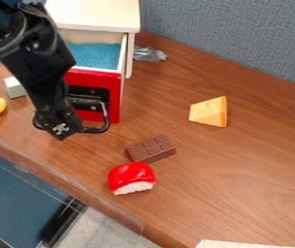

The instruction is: Close the drawer

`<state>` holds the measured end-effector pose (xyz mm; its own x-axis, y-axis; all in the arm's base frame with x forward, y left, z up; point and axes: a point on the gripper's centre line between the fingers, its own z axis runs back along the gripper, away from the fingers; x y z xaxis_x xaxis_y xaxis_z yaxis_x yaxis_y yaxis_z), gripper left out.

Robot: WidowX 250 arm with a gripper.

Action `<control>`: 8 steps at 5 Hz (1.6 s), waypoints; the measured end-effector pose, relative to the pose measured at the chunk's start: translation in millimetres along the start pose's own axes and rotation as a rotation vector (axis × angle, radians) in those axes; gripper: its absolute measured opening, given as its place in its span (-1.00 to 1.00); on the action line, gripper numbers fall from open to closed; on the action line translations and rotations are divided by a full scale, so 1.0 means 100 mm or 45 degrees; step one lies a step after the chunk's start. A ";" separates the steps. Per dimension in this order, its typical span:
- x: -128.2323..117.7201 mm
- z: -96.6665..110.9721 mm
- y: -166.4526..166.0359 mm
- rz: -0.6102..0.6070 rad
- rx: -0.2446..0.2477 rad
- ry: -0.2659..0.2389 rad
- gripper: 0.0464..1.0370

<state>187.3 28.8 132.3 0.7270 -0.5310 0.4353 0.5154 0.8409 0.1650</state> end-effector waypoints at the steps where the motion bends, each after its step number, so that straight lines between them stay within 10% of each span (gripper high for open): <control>1: -0.03 -0.02 -0.02 0.011 -0.006 0.008 0.93; 8: -0.23 -0.73 0.17 0.860 0.180 0.115 0.93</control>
<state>212.0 47.6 60.8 0.9058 0.1120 0.4085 -0.1228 0.9924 0.0002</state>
